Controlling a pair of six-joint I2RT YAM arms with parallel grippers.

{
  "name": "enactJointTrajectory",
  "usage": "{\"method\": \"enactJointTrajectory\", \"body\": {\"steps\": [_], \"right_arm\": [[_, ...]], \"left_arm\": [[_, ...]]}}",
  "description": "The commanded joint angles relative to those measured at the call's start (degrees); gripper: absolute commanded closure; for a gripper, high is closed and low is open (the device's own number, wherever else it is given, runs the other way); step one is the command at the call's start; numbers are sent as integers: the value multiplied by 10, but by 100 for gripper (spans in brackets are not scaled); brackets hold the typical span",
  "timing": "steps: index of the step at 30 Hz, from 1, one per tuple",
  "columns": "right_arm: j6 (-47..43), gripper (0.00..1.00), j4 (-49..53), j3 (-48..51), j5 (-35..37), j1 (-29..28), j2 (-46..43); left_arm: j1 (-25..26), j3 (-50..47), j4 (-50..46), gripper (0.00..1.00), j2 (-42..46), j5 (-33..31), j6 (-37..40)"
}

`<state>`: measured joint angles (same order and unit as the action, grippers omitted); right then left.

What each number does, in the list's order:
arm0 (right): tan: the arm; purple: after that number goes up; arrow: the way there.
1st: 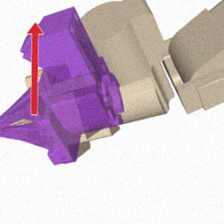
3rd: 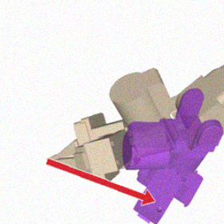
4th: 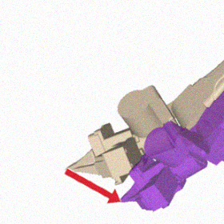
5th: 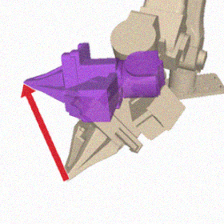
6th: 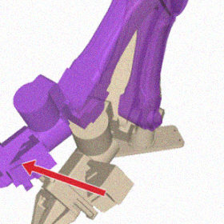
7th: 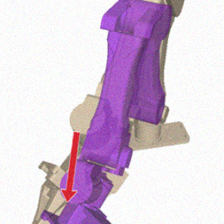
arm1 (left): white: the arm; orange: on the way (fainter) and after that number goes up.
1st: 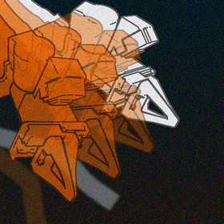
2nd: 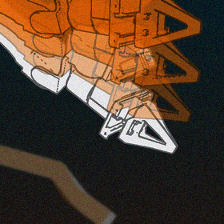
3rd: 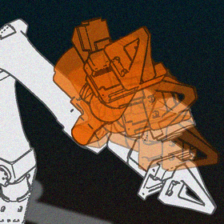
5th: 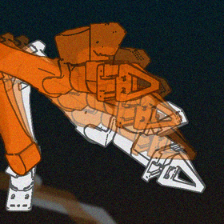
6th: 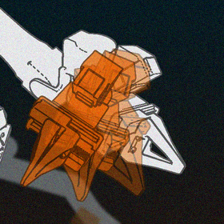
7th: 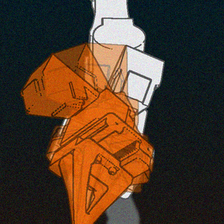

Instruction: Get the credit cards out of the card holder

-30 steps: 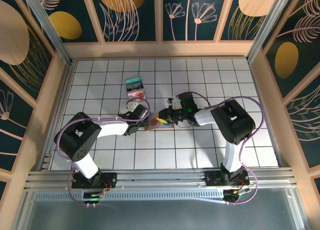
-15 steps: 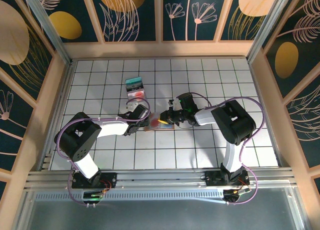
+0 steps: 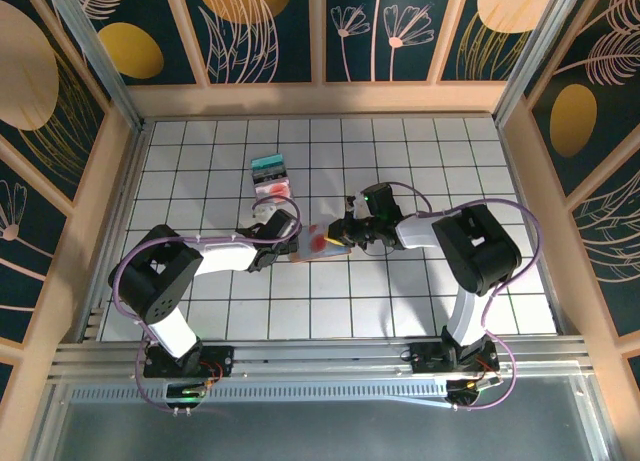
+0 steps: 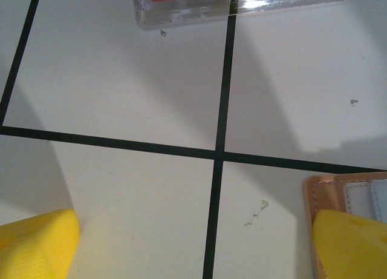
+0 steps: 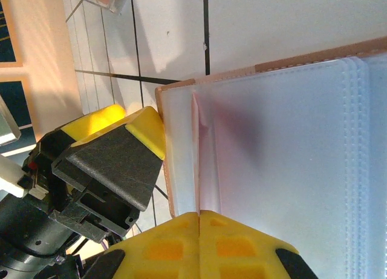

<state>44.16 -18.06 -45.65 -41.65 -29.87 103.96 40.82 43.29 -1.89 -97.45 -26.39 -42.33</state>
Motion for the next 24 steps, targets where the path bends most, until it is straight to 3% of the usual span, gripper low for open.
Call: {"method": "enactJointTrajectory", "body": {"steps": [1,5,12,24], "right_arm": [[-14,94,16,-9,12,3,-16],[-11,91,10,-10,9,3,-13],[-9,78,3,-11,5,-1,-6],[-4,80,-8,-28,-4,-12,18]], "left_arm": [[1,-16,-58,1,-20,6,3],[0,-16,-56,1,-20,9,6],[0,-12,-48,1,-14,18,20],[1,-2,-36,1,-28,37,25]]}}
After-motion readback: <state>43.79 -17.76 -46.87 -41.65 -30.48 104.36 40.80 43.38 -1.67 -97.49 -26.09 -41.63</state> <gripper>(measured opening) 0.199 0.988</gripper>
